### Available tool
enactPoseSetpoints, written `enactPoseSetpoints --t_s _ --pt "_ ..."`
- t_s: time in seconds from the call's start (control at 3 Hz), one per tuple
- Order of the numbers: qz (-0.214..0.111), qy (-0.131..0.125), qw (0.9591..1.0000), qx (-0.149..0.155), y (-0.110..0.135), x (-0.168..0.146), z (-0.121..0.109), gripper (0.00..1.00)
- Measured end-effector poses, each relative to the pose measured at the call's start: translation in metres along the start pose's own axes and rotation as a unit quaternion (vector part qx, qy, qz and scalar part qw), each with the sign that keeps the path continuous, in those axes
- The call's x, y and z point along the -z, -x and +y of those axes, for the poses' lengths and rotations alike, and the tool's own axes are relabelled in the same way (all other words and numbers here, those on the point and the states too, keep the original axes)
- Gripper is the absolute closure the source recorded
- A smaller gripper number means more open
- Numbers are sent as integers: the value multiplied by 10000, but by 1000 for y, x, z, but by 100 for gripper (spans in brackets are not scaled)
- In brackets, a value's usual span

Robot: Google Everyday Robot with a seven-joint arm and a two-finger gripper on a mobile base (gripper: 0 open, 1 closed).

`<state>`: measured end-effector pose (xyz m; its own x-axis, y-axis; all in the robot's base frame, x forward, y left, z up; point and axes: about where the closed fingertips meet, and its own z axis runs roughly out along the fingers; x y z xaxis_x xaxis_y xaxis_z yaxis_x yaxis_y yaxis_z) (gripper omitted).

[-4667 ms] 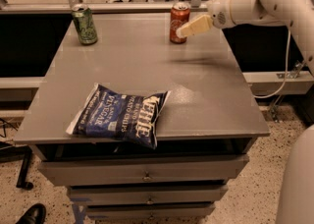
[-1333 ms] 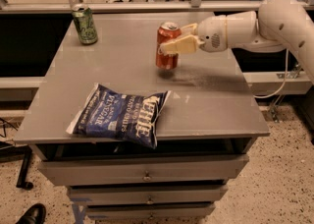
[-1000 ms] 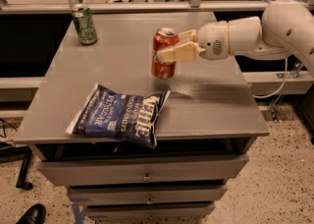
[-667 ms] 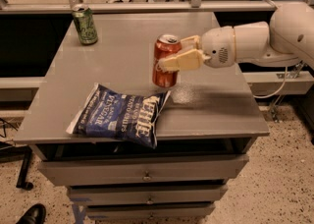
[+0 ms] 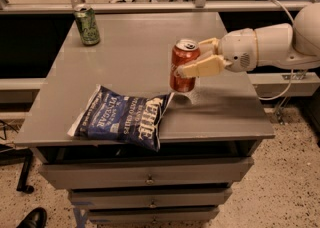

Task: Move coke can near blue chip bag

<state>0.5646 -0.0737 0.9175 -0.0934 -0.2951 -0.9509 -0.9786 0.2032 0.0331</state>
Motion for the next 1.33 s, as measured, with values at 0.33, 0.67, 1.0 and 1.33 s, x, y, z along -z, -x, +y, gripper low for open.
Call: enactPoseSetpoints --t_s 0.33,0.67,1.0,1.33 --pt "-45 -6 9999 135 -4 18 -8 100" --pt "-138 145 9998 85 -11 24 -1 100" --pt "-215 297 9993 -1 -17 23 9 100" --pt "-184 562 9982 13 -27 16 24 82"
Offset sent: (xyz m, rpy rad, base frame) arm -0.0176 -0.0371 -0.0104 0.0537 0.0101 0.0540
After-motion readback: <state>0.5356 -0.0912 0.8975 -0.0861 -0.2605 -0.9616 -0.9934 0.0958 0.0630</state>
